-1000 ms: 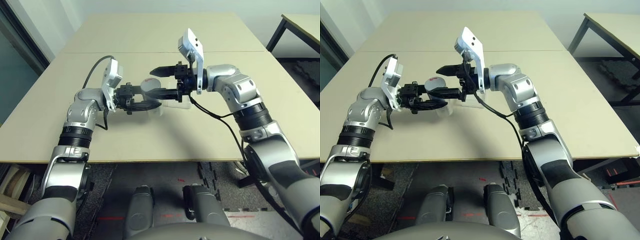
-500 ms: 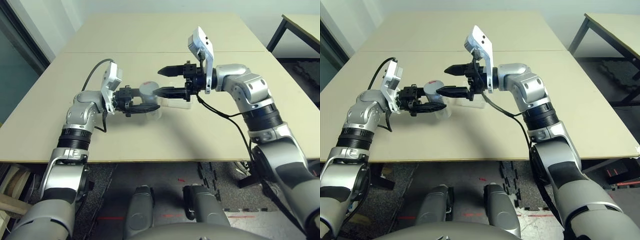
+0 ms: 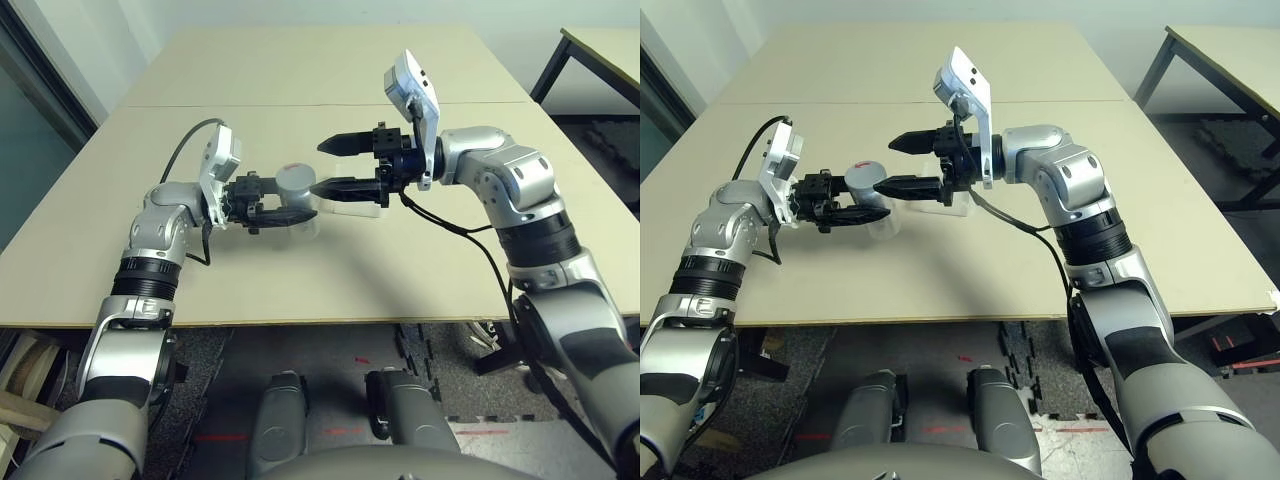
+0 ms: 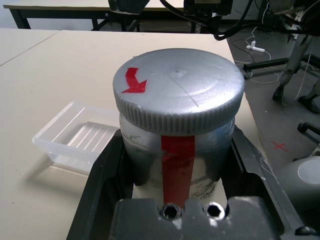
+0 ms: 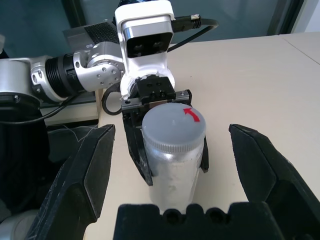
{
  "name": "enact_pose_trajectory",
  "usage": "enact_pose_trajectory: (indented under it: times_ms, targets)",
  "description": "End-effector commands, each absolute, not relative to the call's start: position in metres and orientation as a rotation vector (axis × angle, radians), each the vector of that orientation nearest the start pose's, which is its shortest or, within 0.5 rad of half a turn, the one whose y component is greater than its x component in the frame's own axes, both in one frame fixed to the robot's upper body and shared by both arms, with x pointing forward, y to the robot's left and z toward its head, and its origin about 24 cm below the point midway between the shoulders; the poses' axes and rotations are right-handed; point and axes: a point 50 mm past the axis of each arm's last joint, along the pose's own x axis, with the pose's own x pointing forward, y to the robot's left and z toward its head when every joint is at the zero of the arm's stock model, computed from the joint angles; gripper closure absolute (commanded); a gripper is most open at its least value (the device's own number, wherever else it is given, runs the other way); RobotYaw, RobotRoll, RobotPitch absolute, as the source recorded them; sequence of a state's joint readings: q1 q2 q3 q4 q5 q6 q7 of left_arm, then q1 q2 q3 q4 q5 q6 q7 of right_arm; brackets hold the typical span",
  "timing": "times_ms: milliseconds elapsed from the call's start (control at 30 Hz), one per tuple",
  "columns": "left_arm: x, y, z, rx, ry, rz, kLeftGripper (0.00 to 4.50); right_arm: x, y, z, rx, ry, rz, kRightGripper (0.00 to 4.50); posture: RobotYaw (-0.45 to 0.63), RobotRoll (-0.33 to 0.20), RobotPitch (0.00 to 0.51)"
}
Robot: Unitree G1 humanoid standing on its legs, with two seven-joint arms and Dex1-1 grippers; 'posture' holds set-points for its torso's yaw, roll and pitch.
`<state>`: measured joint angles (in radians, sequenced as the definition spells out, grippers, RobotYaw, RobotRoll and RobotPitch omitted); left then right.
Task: Pour the medicine from the bottle into the box.
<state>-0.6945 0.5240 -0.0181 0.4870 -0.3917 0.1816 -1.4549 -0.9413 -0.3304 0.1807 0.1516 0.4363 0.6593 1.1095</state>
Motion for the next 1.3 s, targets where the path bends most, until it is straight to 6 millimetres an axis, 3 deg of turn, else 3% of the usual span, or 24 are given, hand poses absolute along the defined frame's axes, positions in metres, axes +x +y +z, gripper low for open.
enact_pose_trajectory:
  times_ms: [33,567,1300]
  targets:
    - [0.331,0.185,0.156,0.132,0.017,-1.399,1.95,0.324,-0.056,0.237,-0.168,-0.011,1.468,0.00,0.00,0.000,0.060]
    - [0.331,0.184,0.159,0.138,0.004,-1.403,1.95,0.330,-0.030,0.226,-0.208,-0.031,1.457,0.00,0.01,0.000,0.062]
    - [0.331,0.181,0.160,0.136,-0.004,-1.409,1.95,0.335,-0.031,0.210,-0.229,0.021,1.457,0.00,0.01,0.000,0.067]
